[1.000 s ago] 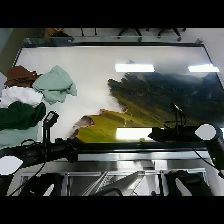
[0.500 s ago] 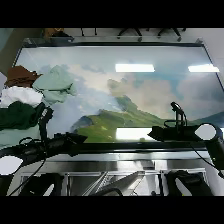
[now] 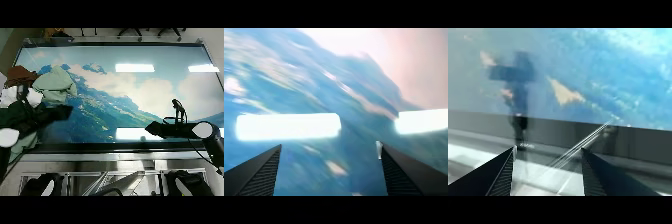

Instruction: Fold the shirts.

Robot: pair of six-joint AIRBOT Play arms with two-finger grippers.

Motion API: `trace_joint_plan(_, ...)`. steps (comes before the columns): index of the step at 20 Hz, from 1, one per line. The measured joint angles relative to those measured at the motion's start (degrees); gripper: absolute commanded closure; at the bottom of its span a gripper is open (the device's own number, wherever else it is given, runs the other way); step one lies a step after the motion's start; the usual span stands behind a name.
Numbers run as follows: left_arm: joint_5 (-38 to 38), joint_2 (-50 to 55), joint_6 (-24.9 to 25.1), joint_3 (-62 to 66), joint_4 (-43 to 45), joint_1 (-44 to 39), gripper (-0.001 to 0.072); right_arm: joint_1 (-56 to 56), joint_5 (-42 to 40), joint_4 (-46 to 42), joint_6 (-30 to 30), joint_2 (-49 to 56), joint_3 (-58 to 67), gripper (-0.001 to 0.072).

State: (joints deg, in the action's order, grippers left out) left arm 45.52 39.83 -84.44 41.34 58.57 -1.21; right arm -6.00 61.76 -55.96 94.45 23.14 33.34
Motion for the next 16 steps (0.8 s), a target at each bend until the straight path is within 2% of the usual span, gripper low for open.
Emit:
trace_joint_plan(3,-0.2,11.3,0.0,5.3,1.1,12.0,0.0038,0.0,-1.4,-1.5,0.0,1.7,0.0,0.0249)
trace_joint_plan(6,-1.1,24.1,0.9,9.9,1.4,19.5,0.0038,0.0,-3.3,-2.3,0.0,3.9,0.0,0.0249)
trace_joint_plan(10,-3.9,41.0,2.0,18.3,0.5,21.5,0.0038,0.0,-5.4,-2.8,0.0,7.1,0.0,0.0249)
trace_joint_plan(15,-5.7,58.5,2.2,32.1,-0.1,18.3,0.0042,0.0,-6.8,-2.9,-0.1,10.3,0.0,0.0249)
trace_joint_plan(16,-5.6,61.3,2.4,34.7,-0.1,17.6,0.0278,0.0,-6.9,-2.9,-0.1,10.9,0.0,0.025)
